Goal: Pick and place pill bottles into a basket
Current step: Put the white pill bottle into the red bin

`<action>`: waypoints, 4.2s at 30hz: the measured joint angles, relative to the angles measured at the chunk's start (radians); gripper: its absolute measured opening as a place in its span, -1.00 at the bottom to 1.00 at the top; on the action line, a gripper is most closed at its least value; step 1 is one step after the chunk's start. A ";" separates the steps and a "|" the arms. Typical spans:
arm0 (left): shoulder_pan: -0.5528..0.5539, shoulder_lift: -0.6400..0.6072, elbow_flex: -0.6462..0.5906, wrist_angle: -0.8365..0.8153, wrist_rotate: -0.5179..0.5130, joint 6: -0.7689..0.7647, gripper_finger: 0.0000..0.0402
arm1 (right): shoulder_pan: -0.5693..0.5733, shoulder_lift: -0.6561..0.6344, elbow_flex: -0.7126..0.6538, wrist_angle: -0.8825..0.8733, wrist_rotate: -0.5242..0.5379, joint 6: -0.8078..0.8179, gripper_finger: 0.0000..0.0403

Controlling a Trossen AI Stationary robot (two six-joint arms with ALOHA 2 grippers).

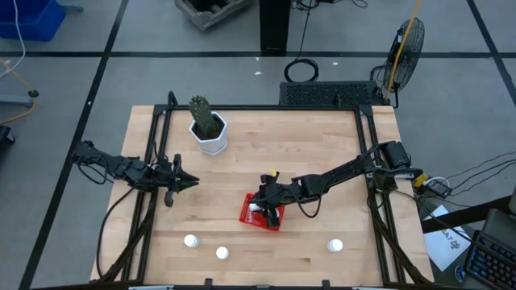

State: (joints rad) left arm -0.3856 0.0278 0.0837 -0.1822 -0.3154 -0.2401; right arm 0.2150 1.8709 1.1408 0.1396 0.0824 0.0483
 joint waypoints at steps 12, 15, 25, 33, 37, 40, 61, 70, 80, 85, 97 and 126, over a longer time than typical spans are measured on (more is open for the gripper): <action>0.000 0.000 0.000 0.000 0.000 0.000 -0.69 | 0.044 -0.087 0.000 -0.019 -0.005 -0.036 0.27; 0.000 0.000 0.000 0.000 0.000 0.000 -0.69 | 0.109 -0.153 0.000 -0.074 -0.011 -0.027 0.25; 0.000 0.000 0.000 0.001 0.000 0.000 -0.69 | 0.477 -0.325 0.000 -0.512 0.318 0.291 0.25; 0.000 0.000 0.000 0.000 0.000 0.000 -0.69 | 0.652 -0.352 0.000 -0.842 0.350 0.831 0.25; 0.000 0.000 0.000 0.000 0.000 0.000 -0.69 | 0.678 -0.353 0.000 -0.908 0.263 1.007 0.25; 0.000 0.000 0.000 0.000 0.000 0.000 -0.69 | 0.691 -0.352 0.000 -0.914 0.212 1.104 0.25; 0.000 0.000 0.000 0.000 0.000 0.000 -0.69 | 0.745 -0.352 -0.118 -0.881 0.074 1.328 0.25; 0.000 0.000 0.000 0.000 0.000 0.000 -0.69 | 0.742 -0.351 -0.126 -0.886 0.072 1.347 0.22; 0.000 0.000 0.000 0.000 0.000 0.000 -0.69 | 0.737 -0.339 -0.125 -0.882 0.078 1.357 -0.23; 0.000 0.000 0.000 0.000 0.000 0.000 -0.69 | 0.710 -0.339 -0.125 -0.883 0.101 1.343 -0.25; 0.000 0.000 0.000 0.000 0.000 0.000 -0.69 | 0.582 -0.341 -0.021 -0.842 0.239 0.963 -0.25; 0.000 0.000 0.000 0.000 0.000 0.000 -0.69 | 0.071 -0.284 0.189 -0.592 -0.013 0.068 -0.25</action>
State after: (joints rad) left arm -0.3855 0.0280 0.0834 -0.1822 -0.3153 -0.2401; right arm 0.2858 1.5874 1.3299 -0.4528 0.0696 0.1160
